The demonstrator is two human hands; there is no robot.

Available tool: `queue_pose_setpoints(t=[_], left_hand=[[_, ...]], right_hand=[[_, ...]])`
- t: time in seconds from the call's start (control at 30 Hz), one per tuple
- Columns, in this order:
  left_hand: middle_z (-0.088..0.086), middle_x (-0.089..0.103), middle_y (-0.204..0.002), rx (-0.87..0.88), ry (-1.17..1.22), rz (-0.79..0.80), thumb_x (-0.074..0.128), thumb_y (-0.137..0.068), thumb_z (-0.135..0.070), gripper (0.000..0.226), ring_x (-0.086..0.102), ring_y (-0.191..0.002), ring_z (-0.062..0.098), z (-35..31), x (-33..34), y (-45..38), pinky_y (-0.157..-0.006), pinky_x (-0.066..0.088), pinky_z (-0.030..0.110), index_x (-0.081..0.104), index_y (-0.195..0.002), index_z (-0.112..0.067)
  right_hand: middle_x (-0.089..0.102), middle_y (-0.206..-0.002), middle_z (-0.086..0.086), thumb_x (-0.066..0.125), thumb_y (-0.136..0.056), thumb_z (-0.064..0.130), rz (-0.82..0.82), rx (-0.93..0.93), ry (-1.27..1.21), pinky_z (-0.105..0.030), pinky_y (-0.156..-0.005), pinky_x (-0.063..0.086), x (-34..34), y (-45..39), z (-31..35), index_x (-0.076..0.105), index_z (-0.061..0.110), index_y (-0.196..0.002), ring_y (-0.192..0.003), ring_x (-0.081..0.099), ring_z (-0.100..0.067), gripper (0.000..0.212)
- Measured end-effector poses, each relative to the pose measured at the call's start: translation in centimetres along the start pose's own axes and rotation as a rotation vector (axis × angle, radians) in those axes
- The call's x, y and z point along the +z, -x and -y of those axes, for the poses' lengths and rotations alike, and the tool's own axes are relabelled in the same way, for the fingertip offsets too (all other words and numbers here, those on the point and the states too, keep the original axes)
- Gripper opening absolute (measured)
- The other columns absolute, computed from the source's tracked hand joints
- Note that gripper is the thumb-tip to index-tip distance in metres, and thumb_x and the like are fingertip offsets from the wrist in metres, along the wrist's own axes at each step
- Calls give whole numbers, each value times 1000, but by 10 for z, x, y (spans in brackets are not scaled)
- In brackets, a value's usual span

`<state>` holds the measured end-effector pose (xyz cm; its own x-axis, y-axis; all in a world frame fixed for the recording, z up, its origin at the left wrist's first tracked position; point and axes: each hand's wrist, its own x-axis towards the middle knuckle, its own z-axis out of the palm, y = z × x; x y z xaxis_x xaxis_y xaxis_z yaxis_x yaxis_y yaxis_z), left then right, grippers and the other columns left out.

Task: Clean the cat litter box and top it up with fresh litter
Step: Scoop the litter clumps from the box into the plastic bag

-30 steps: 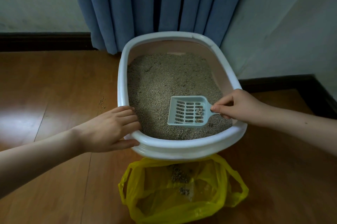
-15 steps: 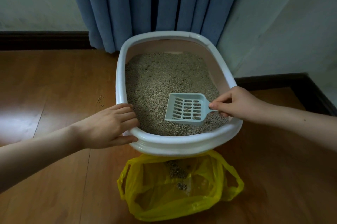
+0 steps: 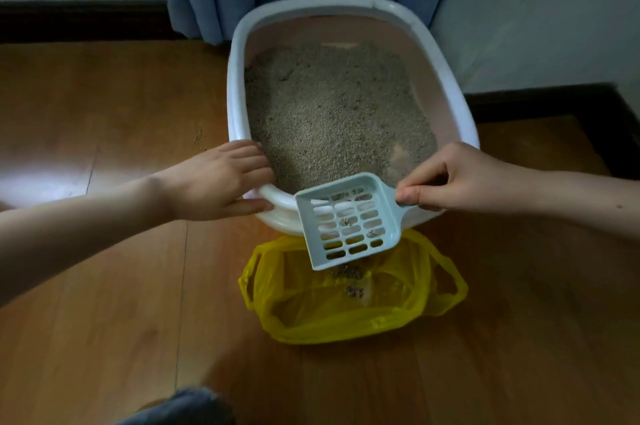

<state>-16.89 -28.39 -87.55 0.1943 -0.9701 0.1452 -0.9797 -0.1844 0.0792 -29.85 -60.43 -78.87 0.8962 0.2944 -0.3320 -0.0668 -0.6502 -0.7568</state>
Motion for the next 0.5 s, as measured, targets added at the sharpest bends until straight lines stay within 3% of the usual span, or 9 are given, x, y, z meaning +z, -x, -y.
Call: queue_pose_setpoints(t=[0.1,0.17,0.3,0.5], left_hand=[[7,60,-90,8,-5,-9,40,-100,-47,47,57,-91,31,0,1,0,-98,43,44,62,-93,-7],[8,60,-90,12,-5,-13,40,-100,-47,46,56,-91,32,0,1,0,-99,42,43,62,-94,-7],[9,60,-90,13,-3,-21,40,-100,-47,47,57,-91,33,0,2,-1,-98,43,43,62,-94,-6],[9,59,-89,15,-17,-17,38,-101,-48,49,57,-91,33,0,3,0,-97,44,48,62,-93,-6]], right_hand=[[70,-66,15,70,-85,20,73,-9,87,-25,-55,47,12,3,-7,78,23,-88,-61,64,-7,9],[63,-56,22,70,-86,20,131,2,109,-13,-53,37,21,5,-12,78,19,-85,-53,56,2,8],[60,-52,11,70,-86,23,216,127,49,-17,-51,36,39,8,-26,77,22,-76,-50,46,2,13],[45,-42,6,62,-92,24,394,501,-91,-21,-43,25,55,6,-41,68,22,-55,-40,32,-11,38]])
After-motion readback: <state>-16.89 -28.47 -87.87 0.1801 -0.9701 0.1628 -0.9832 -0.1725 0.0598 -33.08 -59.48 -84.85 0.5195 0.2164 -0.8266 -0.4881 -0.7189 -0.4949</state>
